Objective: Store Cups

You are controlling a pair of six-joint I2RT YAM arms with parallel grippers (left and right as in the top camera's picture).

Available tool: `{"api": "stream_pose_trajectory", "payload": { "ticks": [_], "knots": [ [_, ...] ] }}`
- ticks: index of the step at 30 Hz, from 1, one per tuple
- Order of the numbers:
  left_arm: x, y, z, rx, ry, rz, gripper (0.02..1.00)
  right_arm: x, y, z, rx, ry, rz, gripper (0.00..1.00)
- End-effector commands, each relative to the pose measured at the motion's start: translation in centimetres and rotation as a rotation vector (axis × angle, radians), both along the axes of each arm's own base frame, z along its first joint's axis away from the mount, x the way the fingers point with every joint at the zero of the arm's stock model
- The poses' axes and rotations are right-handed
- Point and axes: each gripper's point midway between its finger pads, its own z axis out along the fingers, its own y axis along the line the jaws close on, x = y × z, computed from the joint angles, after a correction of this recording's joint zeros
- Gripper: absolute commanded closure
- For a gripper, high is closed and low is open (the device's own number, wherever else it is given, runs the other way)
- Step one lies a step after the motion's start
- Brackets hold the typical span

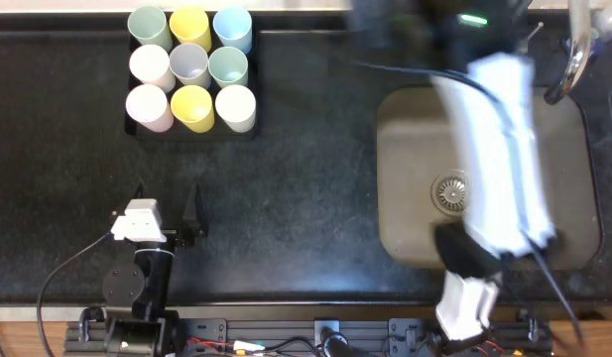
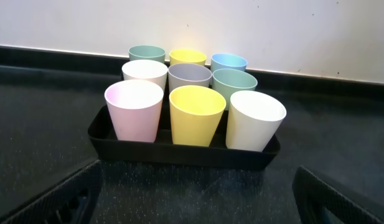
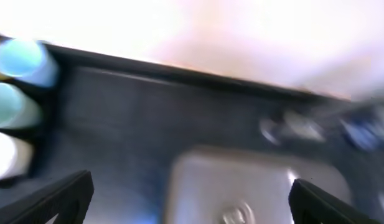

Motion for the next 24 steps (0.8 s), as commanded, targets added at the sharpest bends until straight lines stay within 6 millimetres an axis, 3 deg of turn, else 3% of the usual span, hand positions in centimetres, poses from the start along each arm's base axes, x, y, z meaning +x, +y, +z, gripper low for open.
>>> {"api": "stream_pose_trajectory", "payload": {
  "ticks": [1, 3, 6, 9, 11, 13, 18, 24],
  "knots": [
    [0.0, -0.1, 0.0, 0.017, -0.006, -0.01, 0.02, -6.3, -4.7, -3.2, -0.004, 0.133, -0.13, 0.005],
    [0.0, -0.1, 0.0, 0.017, -0.006, -0.01, 0.02, -10.3, -7.0, -5.8, 0.021, 0.183, -0.211, 0.003],
    [0.0, -0.1, 0.0, 0.017, -0.006, -0.01, 0.02, -14.2, -8.1, -9.5, 0.073, 0.162, -0.258, 0.005],
    [0.0, -0.1, 0.0, 0.017, -0.006, -0.01, 0.02, -15.7, -8.1, -12.6, 0.101, 0.031, -0.24, 0.003],
    [0.0, -0.1, 0.0, 0.017, -0.006, -0.01, 0.02, -15.4, -8.3, -14.1, 0.121, -0.134, -0.235, 0.005],
    [0.0, -0.1, 0.0, 0.017, -0.006, -0.01, 0.02, -14.5, -9.2, -14.2, 0.117, -0.357, -0.258, 0.003],
    [0.0, -0.1, 0.0, 0.017, -0.006, -0.01, 0.02, -14.3, -10.5, -11.2, 0.212, -0.861, -0.3, 0.003],
    [0.0, -0.1, 0.0, 0.017, -0.006, -0.01, 0.02, -15.3, -10.6, -12.8, 0.233, -0.915, -0.299, 0.003]
  ]
}}
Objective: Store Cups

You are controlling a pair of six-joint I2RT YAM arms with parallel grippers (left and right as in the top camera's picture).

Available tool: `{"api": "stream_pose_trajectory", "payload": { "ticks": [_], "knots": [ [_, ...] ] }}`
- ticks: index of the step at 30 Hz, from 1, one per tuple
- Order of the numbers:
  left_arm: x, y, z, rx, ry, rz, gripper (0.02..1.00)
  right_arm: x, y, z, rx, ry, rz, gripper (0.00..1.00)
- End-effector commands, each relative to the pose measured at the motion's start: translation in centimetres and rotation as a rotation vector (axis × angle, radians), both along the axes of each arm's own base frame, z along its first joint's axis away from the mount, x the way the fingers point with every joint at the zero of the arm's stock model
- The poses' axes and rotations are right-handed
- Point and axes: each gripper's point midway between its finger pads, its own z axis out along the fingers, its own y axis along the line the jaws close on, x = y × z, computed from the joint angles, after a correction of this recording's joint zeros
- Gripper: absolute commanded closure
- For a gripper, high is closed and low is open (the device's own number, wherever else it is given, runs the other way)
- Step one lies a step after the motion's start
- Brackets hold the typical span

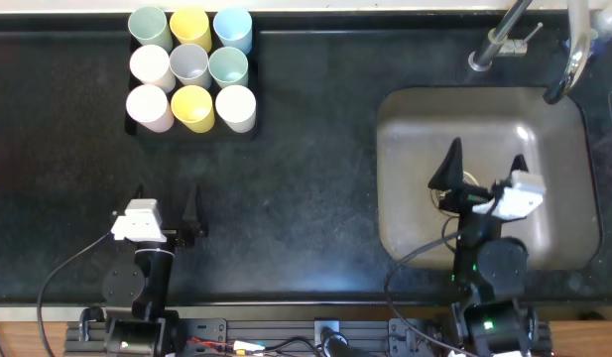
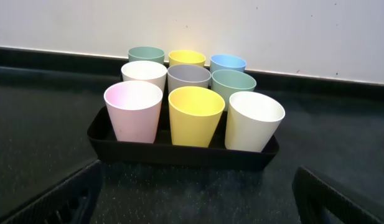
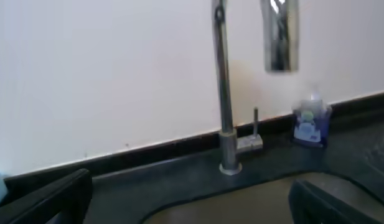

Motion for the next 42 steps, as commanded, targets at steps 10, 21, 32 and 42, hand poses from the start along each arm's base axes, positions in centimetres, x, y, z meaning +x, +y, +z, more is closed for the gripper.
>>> {"api": "stream_pose_trajectory", "payload": {
  "ticks": [10, 21, 32, 42],
  "knots": [
    [0.0, -0.1, 0.0, 0.017, -0.005, -0.007, 0.02, -0.7, -0.8, -7.9, -0.035, 0.129, -0.036, 0.005],
    [0.0, -0.1, 0.0, 0.017, -0.005, -0.007, 0.02, -3.2, -4.3, -7.3, -0.012, 0.025, -0.168, 0.003],
    [0.0, -0.1, 0.0, 0.017, -0.005, -0.007, 0.02, -3.4, -4.4, -6.8, -0.009, 0.001, -0.17, 0.003],
    [0.0, -0.1, 0.0, 0.017, -0.005, -0.007, 0.02, -2.9, -2.9, -6.9, 0.034, -0.006, -0.078, 0.003]
  ]
}}
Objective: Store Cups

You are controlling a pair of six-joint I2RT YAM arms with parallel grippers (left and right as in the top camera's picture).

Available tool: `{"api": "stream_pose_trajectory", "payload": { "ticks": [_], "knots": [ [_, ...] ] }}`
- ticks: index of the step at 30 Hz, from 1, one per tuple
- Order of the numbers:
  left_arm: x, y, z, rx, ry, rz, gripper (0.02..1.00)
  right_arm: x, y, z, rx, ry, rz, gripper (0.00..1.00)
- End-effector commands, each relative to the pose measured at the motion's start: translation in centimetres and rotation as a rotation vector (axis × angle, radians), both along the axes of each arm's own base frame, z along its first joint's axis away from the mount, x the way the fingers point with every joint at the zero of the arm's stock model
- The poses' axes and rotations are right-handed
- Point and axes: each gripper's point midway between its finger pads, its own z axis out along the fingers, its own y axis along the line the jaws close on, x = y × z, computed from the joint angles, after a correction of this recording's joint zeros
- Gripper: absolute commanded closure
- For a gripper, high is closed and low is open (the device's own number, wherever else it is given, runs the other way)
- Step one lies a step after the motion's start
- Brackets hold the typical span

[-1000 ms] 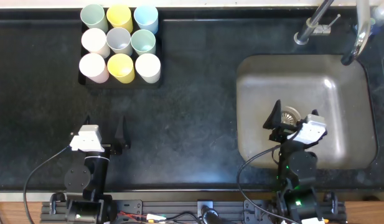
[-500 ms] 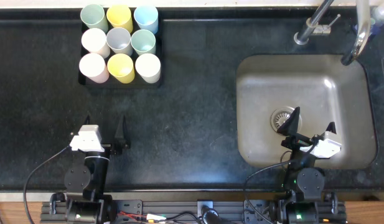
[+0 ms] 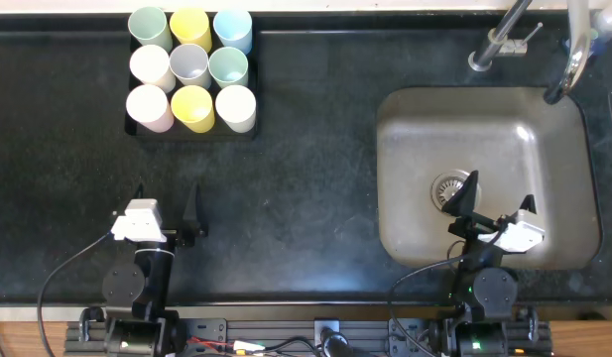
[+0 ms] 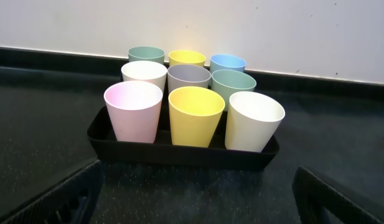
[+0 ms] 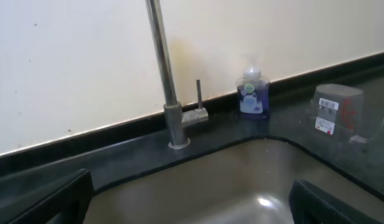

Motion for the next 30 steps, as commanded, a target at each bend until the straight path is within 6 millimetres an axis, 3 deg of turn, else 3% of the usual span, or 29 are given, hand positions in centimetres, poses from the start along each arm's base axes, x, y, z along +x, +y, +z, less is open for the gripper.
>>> {"api": "stream_pose_trajectory", "payload": {
  "ticks": [1, 8, 30],
  "knots": [
    [0.0, -0.1, 0.0, 0.017, -0.005, -0.006, 0.02, 0.5, 1.5, -0.4, 0.042, -0.01, 0.092, 0.003],
    [0.0, -0.1, 0.0, 0.017, -0.005, -0.006, 0.02, 1.0, 6.5, -1.1, 0.1, 0.017, 0.384, 0.005],
    [0.0, -0.1, 0.0, 0.017, -0.005, -0.006, 0.02, 1.0, 6.4, -1.1, 0.06, 0.023, 0.38, 0.005]
  ]
}}
